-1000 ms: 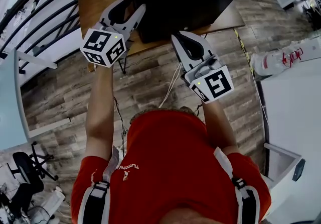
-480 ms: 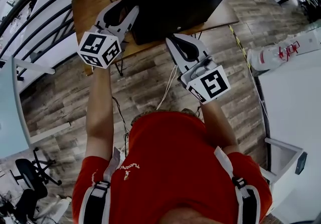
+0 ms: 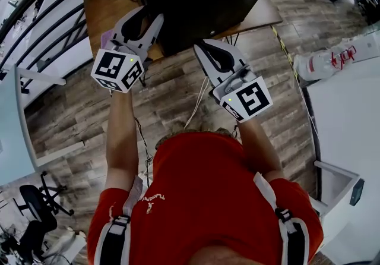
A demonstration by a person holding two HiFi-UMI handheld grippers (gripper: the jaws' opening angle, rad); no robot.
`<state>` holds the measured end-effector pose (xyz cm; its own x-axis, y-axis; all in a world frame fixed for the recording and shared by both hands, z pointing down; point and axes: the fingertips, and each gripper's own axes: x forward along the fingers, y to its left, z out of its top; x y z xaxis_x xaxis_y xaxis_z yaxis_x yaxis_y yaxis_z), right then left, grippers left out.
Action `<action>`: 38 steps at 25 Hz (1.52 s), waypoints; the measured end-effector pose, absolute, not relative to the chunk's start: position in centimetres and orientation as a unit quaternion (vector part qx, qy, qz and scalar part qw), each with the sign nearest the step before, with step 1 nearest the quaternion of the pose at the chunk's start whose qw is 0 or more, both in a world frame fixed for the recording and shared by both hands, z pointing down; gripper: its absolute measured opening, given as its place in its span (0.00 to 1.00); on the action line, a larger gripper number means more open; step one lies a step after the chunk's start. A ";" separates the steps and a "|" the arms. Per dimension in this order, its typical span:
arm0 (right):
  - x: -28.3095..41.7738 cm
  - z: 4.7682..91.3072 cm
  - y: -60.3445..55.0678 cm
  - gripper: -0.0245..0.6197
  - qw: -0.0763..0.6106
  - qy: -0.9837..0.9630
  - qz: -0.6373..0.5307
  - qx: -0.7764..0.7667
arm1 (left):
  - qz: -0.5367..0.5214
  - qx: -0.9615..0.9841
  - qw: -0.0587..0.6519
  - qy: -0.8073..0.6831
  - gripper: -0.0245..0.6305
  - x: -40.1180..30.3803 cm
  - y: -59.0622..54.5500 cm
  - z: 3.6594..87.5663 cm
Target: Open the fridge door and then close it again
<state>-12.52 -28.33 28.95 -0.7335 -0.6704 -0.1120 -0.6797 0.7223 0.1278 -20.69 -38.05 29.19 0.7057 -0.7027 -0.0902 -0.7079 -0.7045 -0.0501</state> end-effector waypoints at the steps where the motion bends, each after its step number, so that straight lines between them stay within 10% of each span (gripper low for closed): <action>1: -12.3 29.0 -28.3 0.08 0.030 0.927 0.080 -0.364 | 0.034 -0.922 0.042 0.383 0.26 -20.3 -37.4 29.1; 19: -5.8 30.2 -22.8 0.10 0.030 0.920 0.070 -0.384 | 0.062 -0.934 0.026 0.350 0.23 -12.3 -25.5 29.2; 29: -2.3 34.5 -18.3 0.40 -0.037 0.919 0.058 -0.388 | 0.054 -0.928 0.033 0.368 0.22 -6.2 -20.0 29.3; 38: -0.6 35.5 -18.0 0.48 -0.039 0.886 0.062 -0.458 | 0.049 -0.943 0.034 0.329 0.20 -1.2 -17.4 29.3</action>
